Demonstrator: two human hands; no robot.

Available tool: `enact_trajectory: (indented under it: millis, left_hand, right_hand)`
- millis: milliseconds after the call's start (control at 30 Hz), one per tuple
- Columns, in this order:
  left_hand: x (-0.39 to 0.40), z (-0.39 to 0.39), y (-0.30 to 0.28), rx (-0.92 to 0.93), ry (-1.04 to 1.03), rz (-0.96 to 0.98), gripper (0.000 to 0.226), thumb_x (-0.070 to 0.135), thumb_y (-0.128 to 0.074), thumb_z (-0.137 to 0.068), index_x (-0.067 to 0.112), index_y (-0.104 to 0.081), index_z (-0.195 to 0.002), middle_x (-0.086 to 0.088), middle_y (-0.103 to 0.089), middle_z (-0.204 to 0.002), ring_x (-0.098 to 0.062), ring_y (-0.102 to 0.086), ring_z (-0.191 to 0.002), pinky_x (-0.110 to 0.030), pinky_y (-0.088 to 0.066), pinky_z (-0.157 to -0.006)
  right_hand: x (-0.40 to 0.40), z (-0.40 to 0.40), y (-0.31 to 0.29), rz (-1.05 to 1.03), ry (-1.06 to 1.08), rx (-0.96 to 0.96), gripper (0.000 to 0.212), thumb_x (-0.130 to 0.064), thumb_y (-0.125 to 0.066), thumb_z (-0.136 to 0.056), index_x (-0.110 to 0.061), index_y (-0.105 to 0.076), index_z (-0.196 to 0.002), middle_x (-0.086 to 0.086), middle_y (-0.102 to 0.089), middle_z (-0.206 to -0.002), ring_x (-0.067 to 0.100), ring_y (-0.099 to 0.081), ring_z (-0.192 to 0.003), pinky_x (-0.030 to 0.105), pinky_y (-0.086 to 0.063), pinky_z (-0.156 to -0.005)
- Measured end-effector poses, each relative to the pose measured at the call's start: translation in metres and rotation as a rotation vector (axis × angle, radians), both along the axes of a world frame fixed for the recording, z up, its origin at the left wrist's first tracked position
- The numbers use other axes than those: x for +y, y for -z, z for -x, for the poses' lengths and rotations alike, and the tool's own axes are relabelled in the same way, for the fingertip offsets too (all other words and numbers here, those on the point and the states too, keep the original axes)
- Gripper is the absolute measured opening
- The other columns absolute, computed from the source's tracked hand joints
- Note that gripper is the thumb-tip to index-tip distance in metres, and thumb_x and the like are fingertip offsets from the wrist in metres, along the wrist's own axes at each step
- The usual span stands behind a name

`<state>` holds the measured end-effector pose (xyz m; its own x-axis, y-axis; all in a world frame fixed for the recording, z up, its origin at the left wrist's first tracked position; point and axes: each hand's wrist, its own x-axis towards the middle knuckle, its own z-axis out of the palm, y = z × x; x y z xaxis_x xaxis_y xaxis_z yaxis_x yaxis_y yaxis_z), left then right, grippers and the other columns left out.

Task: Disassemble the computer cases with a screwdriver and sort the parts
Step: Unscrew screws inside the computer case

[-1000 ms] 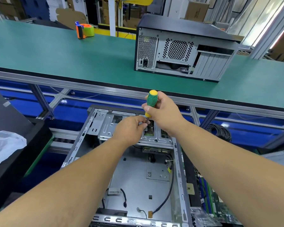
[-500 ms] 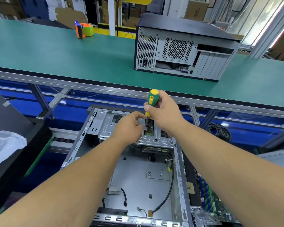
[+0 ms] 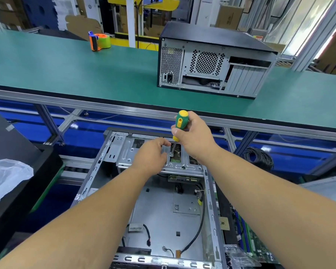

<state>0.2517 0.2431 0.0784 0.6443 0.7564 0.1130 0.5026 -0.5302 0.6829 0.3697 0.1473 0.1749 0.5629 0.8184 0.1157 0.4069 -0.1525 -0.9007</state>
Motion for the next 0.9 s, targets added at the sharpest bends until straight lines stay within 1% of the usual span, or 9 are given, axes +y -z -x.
enact_trajectory:
  millis: [100,233,333,433,500,600,733,900]
  left_hand:
    - [-0.0030,0.0000,-0.0023,0.034,0.004,-0.048,0.035,0.017,-0.059,-0.092,0.035,-0.064,-0.122,0.010,-0.056,-0.064,-0.012,-0.061,-0.058,-0.030,-0.052,-0.056]
    - [-0.0028,-0.0011,-0.0036,0.042,-0.009,-0.072,0.035,0.016,-0.058,-0.092,0.035,-0.066,-0.121,0.011,-0.056,-0.062,-0.010,-0.060,-0.059,-0.029,-0.050,-0.058]
    - [-0.0028,-0.0008,-0.0035,0.035,-0.010,-0.061,0.036,0.015,-0.058,-0.093,0.035,-0.066,-0.121,0.010,-0.059,-0.061,-0.010,-0.061,-0.057,-0.028,-0.051,-0.057]
    - [-0.0032,-0.0005,-0.0041,0.045,0.005,-0.046,0.039,0.014,-0.057,-0.091,0.035,-0.065,-0.123,0.009,-0.059,-0.061,-0.013,-0.062,-0.059,-0.032,-0.056,-0.060]
    - [-0.0032,-0.0008,-0.0046,0.051,0.010,-0.042,0.041,0.016,-0.059,-0.088,0.035,-0.065,-0.124,0.008,-0.061,-0.062,-0.013,-0.063,-0.060,-0.032,-0.056,-0.060]
    - [-0.0039,-0.0014,-0.0042,0.060,0.003,-0.050,0.038,0.021,-0.061,-0.089,0.036,-0.065,-0.124,0.008,-0.062,-0.063,-0.012,-0.062,-0.058,-0.028,-0.051,-0.056]
    - [-0.0032,-0.0016,-0.0033,0.046,-0.017,-0.054,0.041,0.015,-0.059,-0.088,0.034,-0.066,-0.123,0.010,-0.059,-0.062,-0.007,-0.059,-0.056,-0.023,-0.039,-0.050]
    - [-0.0032,-0.0017,-0.0017,0.054,-0.016,-0.101,0.038,0.016,-0.059,-0.090,0.034,-0.066,-0.123,0.012,-0.056,-0.065,-0.007,-0.058,-0.058,-0.024,-0.041,-0.051]
  right_hand:
    - [-0.0006,-0.0009,0.0021,0.000,0.026,0.001,0.020,-0.022,-0.074,-0.091,-0.021,-0.058,-0.103,0.008,-0.070,-0.101,0.034,-0.067,-0.099,0.056,-0.058,-0.088]
    - [-0.0009,0.0003,0.0020,-0.002,0.006,0.030,0.021,-0.025,-0.075,-0.090,-0.026,-0.059,-0.103,0.007,-0.069,-0.101,0.036,-0.066,-0.100,0.057,-0.058,-0.087]
    - [-0.0013,0.0013,0.0017,-0.006,-0.006,0.023,0.021,-0.025,-0.075,-0.091,-0.027,-0.059,-0.105,0.006,-0.069,-0.102,0.034,-0.066,-0.101,0.056,-0.058,-0.087]
    - [-0.0026,0.0003,-0.0001,-0.020,0.000,0.014,0.020,-0.024,-0.075,-0.091,-0.025,-0.060,-0.105,0.006,-0.070,-0.102,0.033,-0.067,-0.101,0.056,-0.058,-0.089]
    - [-0.0036,-0.0003,-0.0014,-0.026,0.003,0.014,0.020,-0.024,-0.074,-0.091,-0.025,-0.060,-0.105,0.006,-0.071,-0.103,0.032,-0.067,-0.102,0.056,-0.057,-0.090]
    - [-0.0036,-0.0005,-0.0027,-0.027,-0.001,0.010,0.021,-0.024,-0.074,-0.091,-0.027,-0.060,-0.107,0.003,-0.071,-0.103,0.030,-0.068,-0.102,0.055,-0.058,-0.091]
    - [-0.0026,0.0000,-0.0004,0.001,-0.014,0.000,0.021,-0.023,-0.074,-0.093,-0.027,-0.059,-0.107,0.004,-0.071,-0.104,0.029,-0.068,-0.102,0.054,-0.057,-0.092]
    - [-0.0032,-0.0010,-0.0007,0.003,-0.005,-0.009,0.020,-0.023,-0.074,-0.093,-0.026,-0.059,-0.106,0.003,-0.070,-0.102,0.029,-0.068,-0.101,0.053,-0.059,-0.090]
